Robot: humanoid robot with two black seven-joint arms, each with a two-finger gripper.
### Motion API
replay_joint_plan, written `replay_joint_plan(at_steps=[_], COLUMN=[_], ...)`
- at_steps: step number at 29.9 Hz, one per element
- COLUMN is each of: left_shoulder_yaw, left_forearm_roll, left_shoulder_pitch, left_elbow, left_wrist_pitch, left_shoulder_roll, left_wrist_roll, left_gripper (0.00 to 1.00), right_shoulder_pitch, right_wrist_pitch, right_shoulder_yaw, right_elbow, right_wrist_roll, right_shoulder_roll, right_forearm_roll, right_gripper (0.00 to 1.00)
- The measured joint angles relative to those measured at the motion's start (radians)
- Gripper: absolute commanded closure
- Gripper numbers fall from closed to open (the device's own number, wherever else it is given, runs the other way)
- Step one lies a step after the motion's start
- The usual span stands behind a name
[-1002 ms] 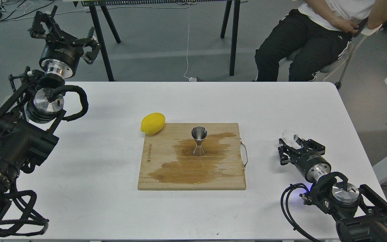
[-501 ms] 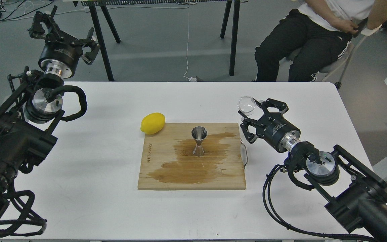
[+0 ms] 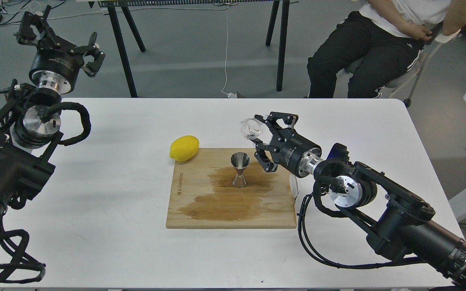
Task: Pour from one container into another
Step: 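Grasp the clear glass with the right gripper and lift it, then tilt the clear glass over the jigger to pour its contents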
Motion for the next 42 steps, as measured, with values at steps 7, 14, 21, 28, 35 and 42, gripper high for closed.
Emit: replay_joint_plan(at_steps=[7, 14, 21, 28, 35, 42], left_shoulder_yaw=[-0.003, -0.001, 0.000, 0.001, 0.002, 0.002], left_forearm_roll=[-0.001, -0.002, -0.002, 0.000, 0.000, 0.000], left_shoulder_pitch=[0.002, 0.003, 0.001, -0.001, 0.003, 0.002], left_elbow=[0.000, 0.000, 0.000, 0.000, 0.000, 0.000], left_wrist_pitch=[0.001, 0.001, 0.000, -0.001, -0.001, 0.001], left_shoulder_roll=[0.005, 0.012, 0.013, 0.010, 0.009, 0.009], left_wrist_roll=[0.000, 0.000, 0.000, 0.000, -0.002, -0.002], left_gripper=[0.00, 0.00, 0.00, 0.00, 0.00, 0.00], right_shoulder_pitch=[-0.009, -0.014, -0.011, -0.006, -0.007, -0.016], right_wrist_pitch=[-0.025, -0.034, -0.035, -0.036, -0.049, -0.073], right_shoulder_yaw=[-0.039, -0.042, -0.057, -0.087, -0.092, -0.094], right_elbow=[0.018, 0.026, 0.026, 0.021, 0.018, 0.014], right_wrist_roll=[0.020, 0.025, 0.025, 0.026, 0.037, 0.041], right_shoulder_roll=[0.010, 0.001, 0.003, 0.000, 0.002, 0.003], right_forearm_roll=[-0.163, -0.264, -0.332, -0.400, -0.496, -0.594], right_gripper=[0.61, 0.61, 0.61, 0.61, 0.61, 0.61])
